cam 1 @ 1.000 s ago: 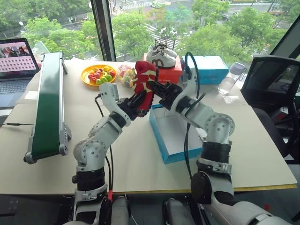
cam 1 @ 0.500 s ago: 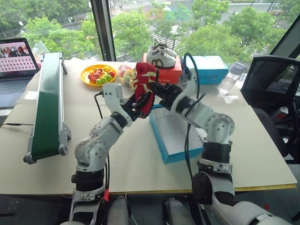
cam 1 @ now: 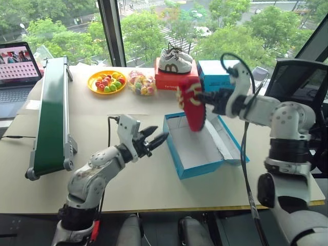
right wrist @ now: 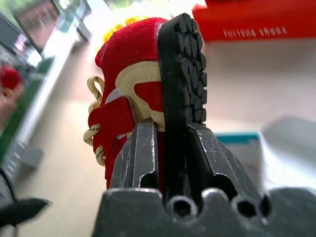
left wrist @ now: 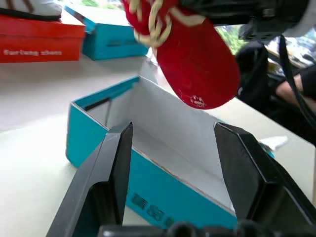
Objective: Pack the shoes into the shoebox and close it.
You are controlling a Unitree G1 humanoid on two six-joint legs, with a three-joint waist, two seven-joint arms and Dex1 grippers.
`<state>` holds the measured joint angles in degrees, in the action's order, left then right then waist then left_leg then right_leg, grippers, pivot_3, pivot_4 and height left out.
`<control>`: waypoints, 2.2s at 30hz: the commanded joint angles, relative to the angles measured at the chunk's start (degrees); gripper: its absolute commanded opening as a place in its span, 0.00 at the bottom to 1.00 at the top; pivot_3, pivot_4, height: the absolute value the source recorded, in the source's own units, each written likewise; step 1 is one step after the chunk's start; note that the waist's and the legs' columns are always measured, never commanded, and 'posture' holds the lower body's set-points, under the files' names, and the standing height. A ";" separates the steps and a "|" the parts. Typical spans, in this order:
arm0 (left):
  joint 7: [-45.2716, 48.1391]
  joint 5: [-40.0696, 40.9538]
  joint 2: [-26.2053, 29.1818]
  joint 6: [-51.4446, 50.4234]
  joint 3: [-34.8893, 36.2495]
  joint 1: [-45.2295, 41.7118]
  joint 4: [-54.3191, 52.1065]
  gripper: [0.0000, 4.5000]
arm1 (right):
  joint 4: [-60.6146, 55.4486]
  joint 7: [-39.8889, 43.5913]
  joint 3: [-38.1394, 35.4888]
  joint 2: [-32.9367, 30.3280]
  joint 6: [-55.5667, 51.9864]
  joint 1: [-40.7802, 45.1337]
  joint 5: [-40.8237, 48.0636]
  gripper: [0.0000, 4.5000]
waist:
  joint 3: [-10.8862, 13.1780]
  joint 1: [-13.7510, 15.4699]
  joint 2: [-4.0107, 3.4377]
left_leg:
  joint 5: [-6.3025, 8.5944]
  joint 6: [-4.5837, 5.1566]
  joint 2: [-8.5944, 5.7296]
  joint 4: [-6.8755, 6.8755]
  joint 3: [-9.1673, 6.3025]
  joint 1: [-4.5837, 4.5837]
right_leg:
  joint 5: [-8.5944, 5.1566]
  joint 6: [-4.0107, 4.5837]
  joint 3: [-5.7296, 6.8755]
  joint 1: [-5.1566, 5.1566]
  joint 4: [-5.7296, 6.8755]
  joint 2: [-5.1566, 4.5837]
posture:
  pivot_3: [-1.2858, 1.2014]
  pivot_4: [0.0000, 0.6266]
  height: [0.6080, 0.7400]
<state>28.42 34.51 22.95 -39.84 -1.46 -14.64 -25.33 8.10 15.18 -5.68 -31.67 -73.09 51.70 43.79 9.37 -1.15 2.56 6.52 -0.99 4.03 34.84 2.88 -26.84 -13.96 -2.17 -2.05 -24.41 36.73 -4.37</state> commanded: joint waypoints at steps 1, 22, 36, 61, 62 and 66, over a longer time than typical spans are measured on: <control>1.90 -0.15 1.14 1.90 0.04 -0.21 -3.65 0.61 | 4.58 7.27 8.63 -2.32 7.81 -1.18 -8.53 0.18 | 0.00 0.07 0.00 | 0.00 0.00 0.00 0.02 0.00 0.01 | 0.00 0.00 0.00 0.03 -0.01 0.00 | 0.52 0.24 0.97; -2.18 -0.36 1.61 0.97 3.99 3.20 -7.98 0.62 | 22.56 15.42 12.69 7.56 27.26 6.64 -28.33 0.65 | 0.00 0.17 -0.02 | 0.02 0.02 -0.03 0.11 0.02 0.11 | 0.05 -0.15 -0.05 0.14 0.02 0.01 | 0.52 0.24 0.97; -26.18 -14.05 -0.82 6.23 23.00 -2.16 8.70 0.62 | -25.78 34.52 8.56 7.24 29.32 -2.42 -9.87 0.65 | 0.18 0.88 -0.30 | 0.02 0.02 0.00 0.10 -0.03 -0.10 | 0.04 -0.17 0.07 0.03 -0.03 0.01 | 0.52 0.24 0.97; -30.78 -19.06 1.41 0.56 28.15 0.39 17.36 0.98 | -18.10 28.35 26.00 13.68 52.88 -25.03 -33.46 1.00 | 0.08 0.44 -0.15 | 0.27 -0.50 -0.01 0.17 0.02 0.12 | 0.15 -0.13 0.08 0.13 0.07 -0.02 | 0.52 0.24 0.97; -30.69 -19.18 1.28 0.67 27.96 0.24 17.44 0.98 | -17.91 27.77 25.89 13.89 52.41 -24.88 -33.77 1.00 | 0.08 0.43 -0.15 | 0.27 -0.50 -0.01 0.16 0.02 0.13 | 0.15 -0.13 0.08 0.13 0.06 -0.02 | 0.52 0.24 0.97; -30.35 -19.83 1.03 0.79 26.68 0.09 17.60 0.98 | -17.70 26.67 25.82 14.39 52.08 -24.98 -34.30 1.00 | 0.08 0.45 -0.14 | 0.27 -0.50 -0.01 0.16 0.02 0.12 | 0.15 -0.13 0.08 0.13 0.07 -0.02 | 0.52 0.24 0.97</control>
<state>-1.93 15.65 23.63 -39.94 25.57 -13.60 -6.77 -8.50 42.45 21.29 -17.31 -21.03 26.03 9.88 9.45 -0.70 2.42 6.79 -1.49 4.02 35.00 2.90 -26.72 -13.81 -2.30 -1.97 -24.28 36.79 -4.39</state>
